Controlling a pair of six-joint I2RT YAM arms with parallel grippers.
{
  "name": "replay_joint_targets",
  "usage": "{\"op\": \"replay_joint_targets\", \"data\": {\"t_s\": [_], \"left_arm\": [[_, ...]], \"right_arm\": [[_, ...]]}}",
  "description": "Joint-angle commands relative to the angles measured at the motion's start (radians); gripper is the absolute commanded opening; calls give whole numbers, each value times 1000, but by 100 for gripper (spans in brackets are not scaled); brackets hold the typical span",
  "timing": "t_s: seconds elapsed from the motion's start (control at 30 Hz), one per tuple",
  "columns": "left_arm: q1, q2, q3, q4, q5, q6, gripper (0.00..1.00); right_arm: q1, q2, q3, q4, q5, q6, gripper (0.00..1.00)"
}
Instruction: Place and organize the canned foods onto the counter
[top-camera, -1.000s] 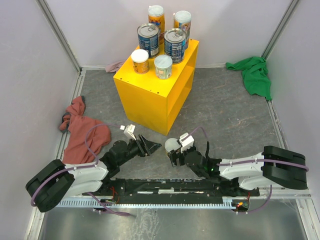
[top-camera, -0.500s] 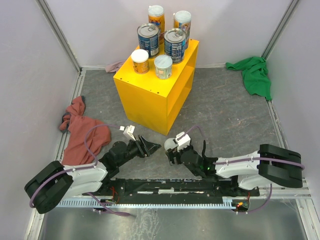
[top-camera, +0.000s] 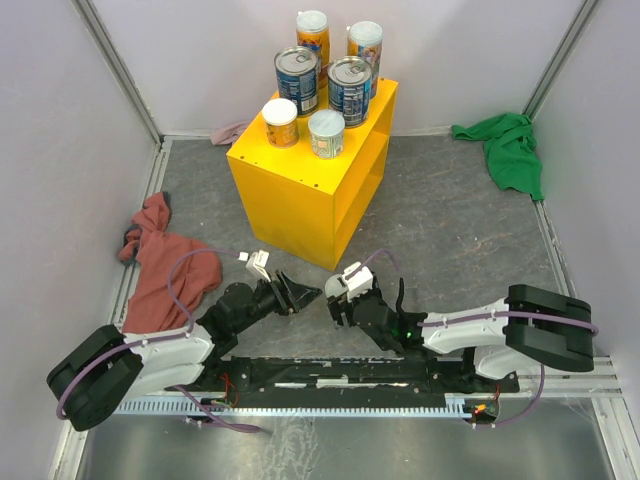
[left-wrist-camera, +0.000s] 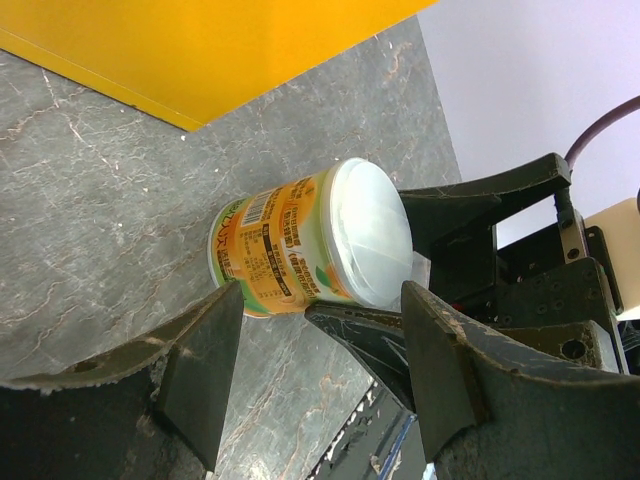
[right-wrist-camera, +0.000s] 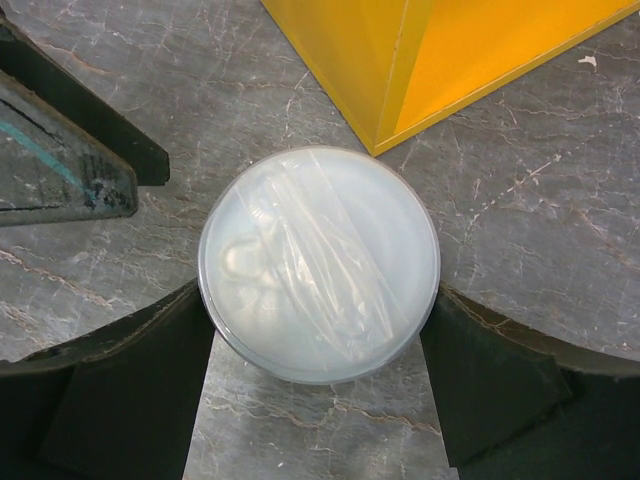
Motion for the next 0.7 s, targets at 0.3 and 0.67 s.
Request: {"op": "replay_joint_targets", "data": {"t_s": [0.3, 0.67], "left_arm": [[-3, -46, -15, -2, -32, -31, 71], [-2, -144, -44, -114, -133, -64, 71]], "right_arm": [[5, 10, 39, 60, 22, -25, 66], [12, -92, 33, -12, -6, -26, 35]]}}
